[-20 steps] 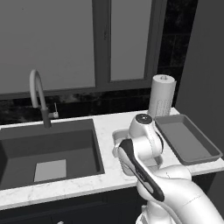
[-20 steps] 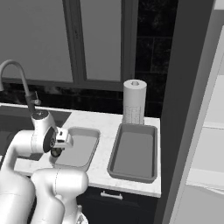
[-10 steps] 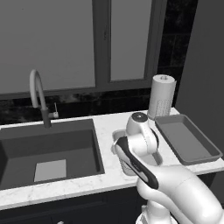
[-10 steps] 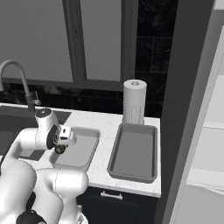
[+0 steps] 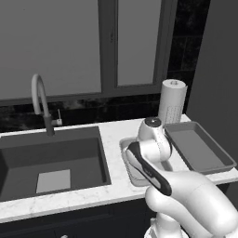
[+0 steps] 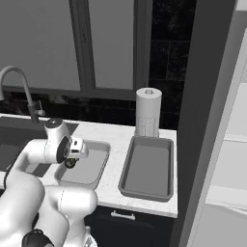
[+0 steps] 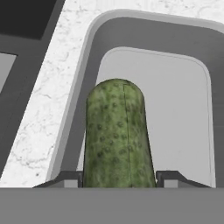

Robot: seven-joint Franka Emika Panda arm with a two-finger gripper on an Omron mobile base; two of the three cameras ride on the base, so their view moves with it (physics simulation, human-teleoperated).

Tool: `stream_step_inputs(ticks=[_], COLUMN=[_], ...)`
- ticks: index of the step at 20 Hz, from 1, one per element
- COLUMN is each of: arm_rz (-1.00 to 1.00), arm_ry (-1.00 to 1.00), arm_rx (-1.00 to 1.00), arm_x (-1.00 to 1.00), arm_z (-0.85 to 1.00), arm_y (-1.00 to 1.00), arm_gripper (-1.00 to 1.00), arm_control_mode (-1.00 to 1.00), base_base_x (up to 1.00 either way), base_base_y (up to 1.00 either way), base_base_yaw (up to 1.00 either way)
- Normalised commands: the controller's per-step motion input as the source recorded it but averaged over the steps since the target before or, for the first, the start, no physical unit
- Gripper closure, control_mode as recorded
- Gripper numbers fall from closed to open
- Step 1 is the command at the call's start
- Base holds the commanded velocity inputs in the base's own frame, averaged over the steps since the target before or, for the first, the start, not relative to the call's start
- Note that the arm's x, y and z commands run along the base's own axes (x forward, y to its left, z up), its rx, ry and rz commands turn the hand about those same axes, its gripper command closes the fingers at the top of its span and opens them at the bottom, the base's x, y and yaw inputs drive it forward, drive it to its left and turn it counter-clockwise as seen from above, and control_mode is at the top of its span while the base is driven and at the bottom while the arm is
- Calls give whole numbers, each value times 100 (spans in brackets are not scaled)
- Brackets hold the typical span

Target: Place one cucumber and one chicken drumstick in each tupperware on the nearby counter, to pack two identical lunches.

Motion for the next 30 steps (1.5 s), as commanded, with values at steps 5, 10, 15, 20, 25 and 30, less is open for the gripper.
stream_step_inputs(ticks=[5,10,15,20,25,30], arm_rz=[0,0,-1,-3,-3,-3], arm_ry=[-1,0,0,0,-4,-10], arm_rx=[2,1,3,1,0,0], arm_x=[-1,-5,-1,0,0,-1], arm_z=[-25,-25,-37,-46,-35,-5], arm_y=[-31,-26,0,0,-15,-37], arm_gripper=[100,100,100,100,100,100], arm_control_mode=[-100,-100,-100,-100,-100,-100], base_base_x=[0,0,0,0,0,0], base_base_y=[0,0,0,0,0,0], base_base_yaw=[0,0,0,0,0,0])
